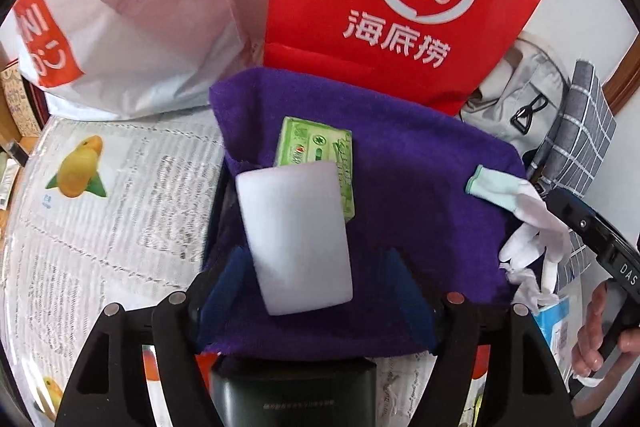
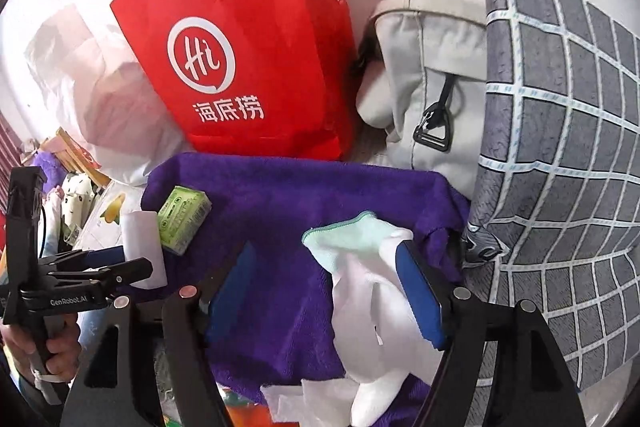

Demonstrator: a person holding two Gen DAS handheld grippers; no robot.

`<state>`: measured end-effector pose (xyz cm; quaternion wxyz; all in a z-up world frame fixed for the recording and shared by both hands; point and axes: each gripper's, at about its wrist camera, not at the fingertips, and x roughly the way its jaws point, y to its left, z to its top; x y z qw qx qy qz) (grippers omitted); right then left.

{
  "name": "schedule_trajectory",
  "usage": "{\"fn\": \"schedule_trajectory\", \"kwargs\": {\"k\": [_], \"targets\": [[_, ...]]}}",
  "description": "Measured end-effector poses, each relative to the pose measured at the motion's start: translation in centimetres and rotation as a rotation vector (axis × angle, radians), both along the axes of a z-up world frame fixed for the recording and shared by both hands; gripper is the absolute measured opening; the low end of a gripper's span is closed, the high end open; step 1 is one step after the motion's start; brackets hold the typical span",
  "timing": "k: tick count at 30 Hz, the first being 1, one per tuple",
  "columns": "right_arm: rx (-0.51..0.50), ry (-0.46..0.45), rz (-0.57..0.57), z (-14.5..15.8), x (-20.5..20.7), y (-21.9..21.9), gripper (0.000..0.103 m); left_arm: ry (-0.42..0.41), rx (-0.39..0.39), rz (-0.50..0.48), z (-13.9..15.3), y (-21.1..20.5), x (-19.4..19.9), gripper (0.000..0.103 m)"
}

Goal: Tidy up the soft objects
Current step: 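Set the sponge on the purple towel while the right tool releases the glove onto it, then grasp the yellow pouch with black straps with the right tool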

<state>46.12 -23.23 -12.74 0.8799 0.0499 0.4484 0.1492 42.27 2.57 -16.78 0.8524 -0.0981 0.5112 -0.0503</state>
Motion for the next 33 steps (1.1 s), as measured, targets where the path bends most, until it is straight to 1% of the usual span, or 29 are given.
{"fn": "schedule_trajectory", "kwargs": {"k": [4,8,11,13,15,17,19,21,23,25,28,29,31,32,33], "targets": [[0.005,-0.035,-0.043,1.1,-1.4,-0.3,0.073,-0.021,0.009,0.008,1.3,0.6,-1.2,0.073],[0.009,-0.041,-0.054,2.3,-3.7,-0.8,0.073,-0.058,0.010,0.016,2.8,1.0,-2.9,0.073],[-0.035,-0.061,-0.063,3.3,-6.6,-0.7,0.073,-0.082,0.022,0.002,3.7,0.9,-4.7,0.073],[-0.058,-0.071,-0.053,3.7,-8.8,-0.6,0.067,-0.083,0.013,-0.010,4.1,0.7,-6.0,0.073],[-0.069,-0.064,-0.038,3.9,-11.0,-0.7,0.053,-0.085,-0.012,-0.023,4.5,0.7,-7.2,0.072],[-0.082,-0.046,-0.025,3.8,-13.4,-0.8,0.049,-0.092,-0.039,-0.029,4.9,0.7,-8.8,0.072],[-0.108,-0.037,-0.020,3.4,-15.4,-0.7,0.047,-0.099,-0.043,-0.029,5.2,0.5,-10.3,0.072],[-0.128,-0.022,-0.008,2.8,-17.0,-0.5,0.037,-0.100,-0.036,-0.033,5.3,0.4,-11.7,0.072],[-0.130,0.010,0.003,2.0,-18.4,-0.3,0.034,-0.103,-0.036,-0.036,5.2,0.3,-13.3,0.072],[-0.128,0.048,0.007,1.0,-19.4,-0.1,0.034,-0.102,-0.041,-0.047,5.1,0.0,-14.8,0.072],[-0.134,0.069,0.035,-0.1,-20.7,0.5,0.034,-0.096,-0.040,-0.061,4.9,-0.2,-16.6,0.072],[-0.158,0.080,0.037,-0.7,-20.9,0.8,0.034,-0.095,-0.038,-0.064,4.8,-0.3,-17.2,0.072],[-0.216,0.044,0.036,-1.1,-21.8,1.6,0.032,-0.095,-0.030,-0.069,4.8,-0.3,-18.2,0.072],[-0.239,0.028,0.049,-1.2,-22.2,2.1,0.012,-0.094,-0.027,-0.069,4.8,-0.3,-18.5,0.072],[-0.249,0.026,0.061,-1.3,-22.6,2.5,0.007,-0.094,-0.025,-0.068,4.8,-0.2,-18.9,0.072]]}}
